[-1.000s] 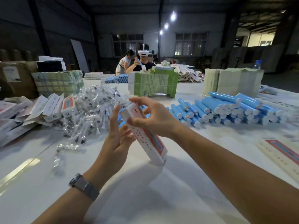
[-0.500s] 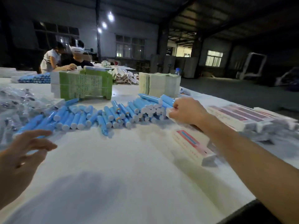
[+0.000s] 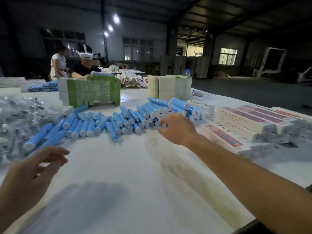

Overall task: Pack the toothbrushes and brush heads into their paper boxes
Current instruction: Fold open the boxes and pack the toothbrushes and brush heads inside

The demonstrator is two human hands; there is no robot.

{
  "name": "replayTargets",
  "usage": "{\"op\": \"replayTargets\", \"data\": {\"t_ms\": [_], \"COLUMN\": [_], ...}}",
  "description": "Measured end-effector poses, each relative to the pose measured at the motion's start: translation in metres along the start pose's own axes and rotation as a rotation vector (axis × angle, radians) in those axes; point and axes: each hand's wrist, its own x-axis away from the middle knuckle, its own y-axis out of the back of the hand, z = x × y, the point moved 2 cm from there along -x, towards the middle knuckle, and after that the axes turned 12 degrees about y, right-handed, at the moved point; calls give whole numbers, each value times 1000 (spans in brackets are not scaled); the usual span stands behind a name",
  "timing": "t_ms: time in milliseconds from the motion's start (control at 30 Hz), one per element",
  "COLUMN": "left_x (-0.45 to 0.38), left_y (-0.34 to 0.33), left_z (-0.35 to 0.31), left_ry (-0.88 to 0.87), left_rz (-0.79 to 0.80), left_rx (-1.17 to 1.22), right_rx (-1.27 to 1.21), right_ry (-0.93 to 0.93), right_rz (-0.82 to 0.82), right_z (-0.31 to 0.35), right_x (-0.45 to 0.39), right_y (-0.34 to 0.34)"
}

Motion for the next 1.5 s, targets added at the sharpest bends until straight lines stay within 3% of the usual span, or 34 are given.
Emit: {"op": "replayTargets", "data": {"t_ms": [133, 200, 400, 500, 633, 767, 867, 967, 1100, 1200, 1300, 1400, 1500], "left_x": [17, 16, 10, 3, -11, -14, 3, 22, 41, 48, 53, 57, 60], "left_y": [1, 4, 26, 51, 110, 192, 248, 288, 317, 330, 330, 310, 286], "left_z": [-31, -33, -32, -22, -7, 29, 69, 100, 114, 114, 116, 107, 83], "left_ry": [-167, -155, -168, 37, 312, 609, 865, 971, 1105, 1049, 888, 688, 472], "left_rz": [-66, -94, -301, -345, -525, -682, -741, -768, -748, -689, -670, -614, -599], "left_rx": [-54, -83, -222, -360, -401, -796, -952, -1104, -1096, -1405, -1549, -1591, -1447], "right_rx": [-485, -665, -1107, -1180, -1254, -1244, -1268, -1312, -1309, -1304, -1298, -1279, -1257], "right_ry": [241, 325, 374, 432, 503, 564, 593, 648, 700, 729, 737, 729, 740], "right_rz": [-57, -86, -207, -245, -217, -152, -144, -140, -105, -81, -76, -87, -75], "right_z": [125, 187, 296, 303, 306, 313, 315, 316, 322, 327, 328, 329, 328], "right_x": [-19, -29, -38, -40, -36, -25, -21, -17, -12, -5, -6, -8, -8], "right_y": [-23, -34, -58, -64, -59, -57, -53, -49, -48, -50, -53, -54, -55]}}
